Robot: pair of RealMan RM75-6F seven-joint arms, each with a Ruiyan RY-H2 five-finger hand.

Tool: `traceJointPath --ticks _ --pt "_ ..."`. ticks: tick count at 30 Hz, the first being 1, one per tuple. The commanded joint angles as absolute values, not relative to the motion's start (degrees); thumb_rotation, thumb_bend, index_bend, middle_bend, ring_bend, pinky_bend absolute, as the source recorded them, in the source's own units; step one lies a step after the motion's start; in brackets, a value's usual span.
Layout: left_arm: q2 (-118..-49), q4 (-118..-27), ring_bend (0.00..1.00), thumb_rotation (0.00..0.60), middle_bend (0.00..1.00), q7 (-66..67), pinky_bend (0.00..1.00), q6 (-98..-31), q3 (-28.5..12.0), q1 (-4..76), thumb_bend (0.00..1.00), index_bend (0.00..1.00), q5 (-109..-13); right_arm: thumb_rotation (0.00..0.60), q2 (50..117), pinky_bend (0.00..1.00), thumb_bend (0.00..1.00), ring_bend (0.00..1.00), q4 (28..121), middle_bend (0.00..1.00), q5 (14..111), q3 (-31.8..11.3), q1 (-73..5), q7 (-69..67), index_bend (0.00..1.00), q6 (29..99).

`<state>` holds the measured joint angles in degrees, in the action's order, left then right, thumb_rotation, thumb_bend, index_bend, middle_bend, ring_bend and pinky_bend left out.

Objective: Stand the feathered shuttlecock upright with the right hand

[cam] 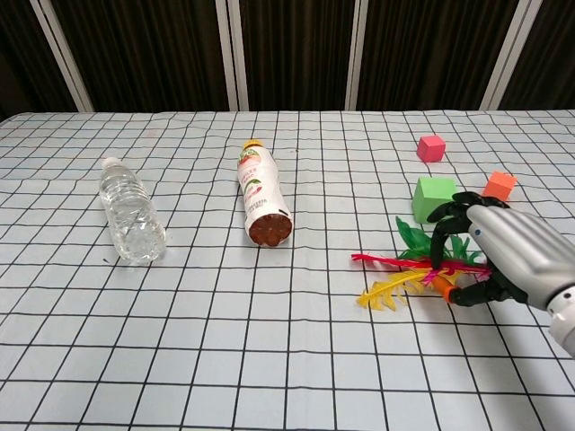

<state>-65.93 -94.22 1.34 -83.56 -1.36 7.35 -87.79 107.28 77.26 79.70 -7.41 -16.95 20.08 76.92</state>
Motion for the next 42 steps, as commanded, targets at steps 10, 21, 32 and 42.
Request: traceJointPath --ticks 10,21,32,42 --pt "-65.81 -94.37 0.00 0.600 0.00 1.24 0.00 -83.51 -1.32 7.38 0.00 0.00 -87.84 0.600 108.06 0.00 0.42 0.00 77.15 0.23 80.24 -7.76 -17.64 20.23 0.58 77.39" --pt "-65.72 -94.44 0.00 0.600 0.00 1.10 0.00 -83.39 -1.33 7.42 0.00 0.00 -87.76 0.600 108.20 0.00 0.56 0.00 76.52 0.23 79.37 -7.57 -17.79 20.30 0.58 76.61" --pt "-65.79 -94.39 0.00 0.600 0.00 1.30 0.00 -83.37 -1.28 7.44 0.00 0.00 -87.81 0.600 105.46 0.00 0.56 0.00 80.77 0.23 81.15 -7.51 -17.97 21.00 0.58 77.89" --pt "-65.96 -94.36 0.00 0.600 0.00 2.01 0.00 -83.29 -1.10 7.45 0.00 0.00 -87.97 0.600 96.61 0.00 0.56 0.00 90.72 0.23 81.05 -9.46 -17.53 24.35 0.58 79.45"
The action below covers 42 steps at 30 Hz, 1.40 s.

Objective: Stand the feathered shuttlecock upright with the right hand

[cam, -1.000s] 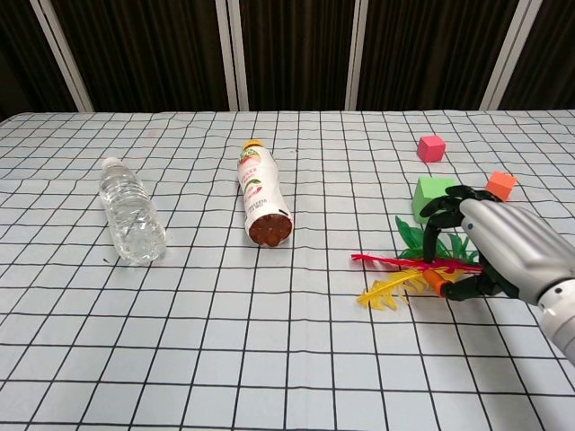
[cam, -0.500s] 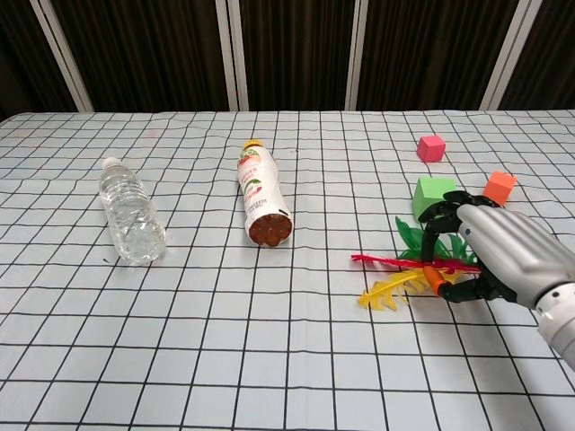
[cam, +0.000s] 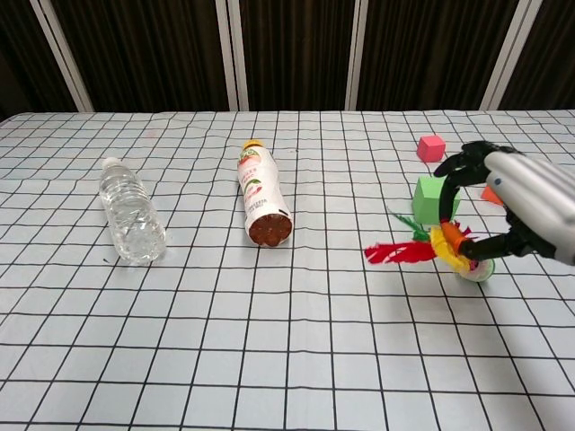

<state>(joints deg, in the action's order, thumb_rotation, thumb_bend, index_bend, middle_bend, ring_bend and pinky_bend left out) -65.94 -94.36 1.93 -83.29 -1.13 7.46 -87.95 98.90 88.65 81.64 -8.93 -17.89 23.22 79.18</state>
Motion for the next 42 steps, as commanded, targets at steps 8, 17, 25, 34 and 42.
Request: traceJointPath --ticks 8,17,25,34,42 --pt "-66.12 -94.47 0.00 0.600 0.00 2.59 0.00 -83.28 -0.97 7.37 0.00 0.00 -87.94 0.600 92.80 0.00 0.56 0.00 92.39 0.23 76.65 -9.69 -16.84 26.11 0.58 77.70" --pt "-66.10 -94.48 0.00 0.600 0.00 2.62 0.00 -83.14 -1.02 7.41 0.00 0.00 -87.77 0.600 91.65 0.00 0.56 0.00 91.82 0.23 74.60 -9.49 -16.29 27.00 0.51 77.86" --pt "-66.12 -94.37 0.00 0.600 0.00 2.55 0.00 -83.10 -1.09 7.44 0.00 0.00 -87.66 0.600 88.34 0.00 0.43 0.00 96.17 0.01 75.58 -8.36 -15.03 29.78 0.00 80.26" --pt "-66.15 -94.25 0.00 0.600 0.00 2.83 0.00 -83.61 -1.04 7.23 0.00 0.00 -87.95 0.600 77.13 0.00 0.40 0.00 103.74 0.00 81.41 -5.75 -11.46 28.21 0.00 85.02" --pt "-66.19 -93.86 0.00 0.600 0.00 3.39 0.00 -83.81 -1.00 7.22 0.00 0.00 -88.24 0.600 65.60 0.00 0.40 0.00 100.67 0.00 85.01 -1.55 -5.63 19.95 0.00 89.17"
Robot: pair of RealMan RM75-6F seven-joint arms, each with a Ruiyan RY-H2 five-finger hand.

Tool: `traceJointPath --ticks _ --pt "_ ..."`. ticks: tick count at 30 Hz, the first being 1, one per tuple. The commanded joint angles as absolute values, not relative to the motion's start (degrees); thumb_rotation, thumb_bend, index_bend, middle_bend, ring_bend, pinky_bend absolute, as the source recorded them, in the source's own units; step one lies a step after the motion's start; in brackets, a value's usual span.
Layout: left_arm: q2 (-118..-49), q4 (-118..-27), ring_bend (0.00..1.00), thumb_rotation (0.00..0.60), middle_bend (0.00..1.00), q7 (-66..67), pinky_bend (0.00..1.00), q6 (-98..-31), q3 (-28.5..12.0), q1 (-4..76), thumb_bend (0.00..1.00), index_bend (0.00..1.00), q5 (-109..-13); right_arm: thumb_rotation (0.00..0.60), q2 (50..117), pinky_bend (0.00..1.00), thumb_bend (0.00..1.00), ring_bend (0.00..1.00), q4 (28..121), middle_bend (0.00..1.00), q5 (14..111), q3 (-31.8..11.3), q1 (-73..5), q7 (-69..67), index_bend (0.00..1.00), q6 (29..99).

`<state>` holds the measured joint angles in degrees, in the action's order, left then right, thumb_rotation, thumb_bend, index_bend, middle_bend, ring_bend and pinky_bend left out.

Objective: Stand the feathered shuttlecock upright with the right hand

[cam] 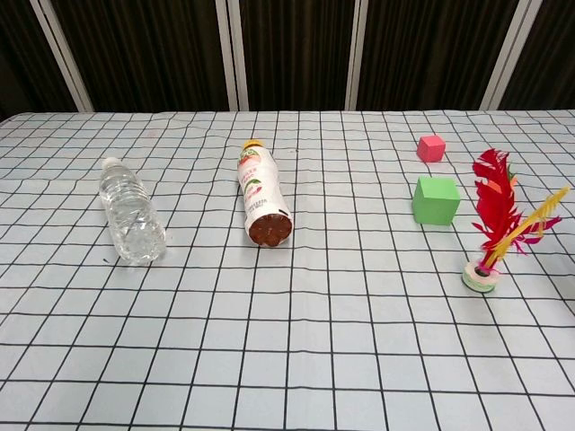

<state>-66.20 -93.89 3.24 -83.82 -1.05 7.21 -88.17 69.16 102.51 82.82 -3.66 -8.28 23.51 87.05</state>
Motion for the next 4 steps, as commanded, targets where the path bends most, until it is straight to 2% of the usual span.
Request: traceJointPath --ticks 1,4 --pt "-66.19 -93.87 0.00 0.600 0.00 3.49 0.00 -83.84 -0.99 7.21 0.00 0.00 -88.30 0.600 65.02 0.00 0.40 0.00 99.92 0.00 85.59 -1.27 -5.18 19.04 0.00 89.69" --pt "-66.24 -93.56 0.00 0.600 0.00 3.97 0.00 -84.20 -0.98 7.20 0.00 0.00 -88.75 0.600 63.67 0.00 0.40 0.00 97.99 0.00 87.81 -0.70 -3.88 15.23 0.00 91.82"
